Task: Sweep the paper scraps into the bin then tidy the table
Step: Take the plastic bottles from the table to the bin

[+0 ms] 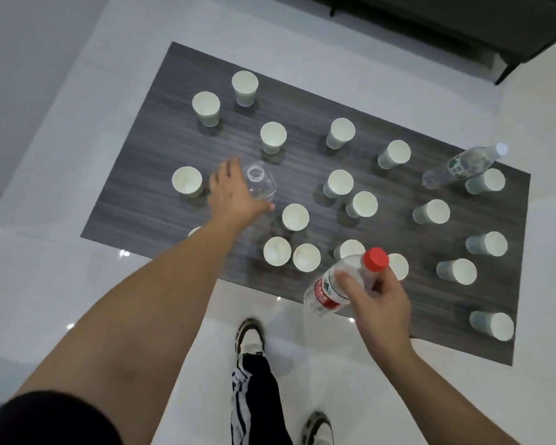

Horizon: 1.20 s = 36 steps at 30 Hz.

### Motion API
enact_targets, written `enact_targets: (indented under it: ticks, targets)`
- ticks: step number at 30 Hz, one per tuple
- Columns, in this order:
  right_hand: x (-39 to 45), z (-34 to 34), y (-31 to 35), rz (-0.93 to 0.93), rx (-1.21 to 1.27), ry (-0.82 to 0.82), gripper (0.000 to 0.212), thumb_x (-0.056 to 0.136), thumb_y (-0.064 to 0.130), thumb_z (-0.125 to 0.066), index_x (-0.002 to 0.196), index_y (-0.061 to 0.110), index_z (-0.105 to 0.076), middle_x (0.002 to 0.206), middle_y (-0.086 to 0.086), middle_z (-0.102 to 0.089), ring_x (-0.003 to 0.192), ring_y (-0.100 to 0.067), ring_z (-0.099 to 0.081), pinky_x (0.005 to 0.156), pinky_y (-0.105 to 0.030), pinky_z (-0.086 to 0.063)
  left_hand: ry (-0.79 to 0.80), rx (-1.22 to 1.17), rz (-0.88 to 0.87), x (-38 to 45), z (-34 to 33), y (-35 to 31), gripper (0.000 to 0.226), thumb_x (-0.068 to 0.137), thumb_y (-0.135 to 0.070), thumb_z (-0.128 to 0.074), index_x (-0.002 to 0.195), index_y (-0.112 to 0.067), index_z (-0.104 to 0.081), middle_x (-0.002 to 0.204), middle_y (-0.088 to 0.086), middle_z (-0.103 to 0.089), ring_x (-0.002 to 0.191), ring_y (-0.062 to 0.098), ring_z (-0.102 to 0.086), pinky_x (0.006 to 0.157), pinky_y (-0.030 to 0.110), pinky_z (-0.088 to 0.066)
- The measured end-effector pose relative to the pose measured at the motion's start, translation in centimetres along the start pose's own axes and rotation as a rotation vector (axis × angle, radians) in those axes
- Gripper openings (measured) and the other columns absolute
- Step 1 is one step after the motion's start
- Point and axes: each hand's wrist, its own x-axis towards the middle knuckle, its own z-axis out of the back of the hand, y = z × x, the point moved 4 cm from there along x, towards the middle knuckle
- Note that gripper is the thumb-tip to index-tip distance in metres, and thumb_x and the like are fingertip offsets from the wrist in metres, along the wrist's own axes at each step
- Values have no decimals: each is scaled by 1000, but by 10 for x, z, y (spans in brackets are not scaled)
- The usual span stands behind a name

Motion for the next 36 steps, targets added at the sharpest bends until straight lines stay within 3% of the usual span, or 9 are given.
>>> enact_targets:
  ticks: [2, 6, 11, 15, 21, 28, 33, 36]
  targets:
    - [-1, 5, -12, -28, 2, -16, 23, 71, 42, -77, 90, 43, -66, 88, 19, -70, 80, 3, -65, 69, -24, -47, 8, 20, -11, 5, -13, 2, 112, 58, -45, -86, 148, -20, -23, 151, 3, -30, 139, 33, -26, 110, 46, -30]
    - [-9, 23, -26, -43, 2, -58, 21, 71, 43, -76, 88, 48, -65, 86, 23, -70, 81, 6, -64, 66, -21, -44, -136, -34, -102, -12, -17, -12, 76, 67, -41, -76, 131, -12, -46, 128, 10, -50, 116, 32, -48, 97, 41, -40]
    - [-14, 69, -24, -48, 73, -89, 20, 71, 43, -77, 88, 44, -65, 84, 22, -70, 78, 5, -63, 66, -22, -43, -234, -98, -220, -51, 12, -92, 85, 64, -40, -76, 134, -12, -39, 128, 9, -43, 114, 26, -46, 94, 30, -36]
    - [-19, 143, -8, -11, 186, -133, 22, 70, 43, -77, 88, 35, -67, 83, 19, -70, 75, 4, -64, 66, -23, -45, -188, -77, -378, -109, 25, -200, 90, 63, -44, -75, 137, -16, -33, 134, 7, -39, 117, 24, -46, 94, 32, -39]
    - [-47, 364, -28, 113, 274, -325, 22, 70, 44, -75, 89, 34, -67, 80, 17, -70, 75, 3, -65, 62, -20, -46, -150, -97, -713, -270, -20, -428, 84, 64, -53, -71, 134, -22, -35, 131, 3, -41, 116, 23, -44, 95, 36, -39]
    - [-125, 677, -137, 94, 359, -721, 22, 69, 49, -70, 86, 40, -60, 83, 13, -66, 77, -5, -64, 61, -24, -47, 98, -69, -1253, -556, -173, -684, 90, 66, -59, -71, 139, -23, -31, 135, 4, -38, 120, 24, -40, 99, 38, -40]
    - [-226, 852, -240, 12, 462, -1058, 27, 63, 43, -75, 86, 31, -66, 79, 3, -67, 76, -12, -67, 61, -28, -50, 307, -119, -1533, -767, -271, -806, 93, 65, -65, -70, 139, -28, -29, 137, 2, -38, 122, 23, -40, 98, 38, -40]
    - [-293, 929, -305, -42, 522, -1276, 34, 62, 42, -78, 91, 29, -67, 88, 3, -70, 82, -13, -67, 71, -33, -55, 425, -146, -1678, -886, -323, -850, 93, 65, -65, -69, 139, -27, -30, 134, 2, -39, 119, 22, -42, 94, 36, -40]
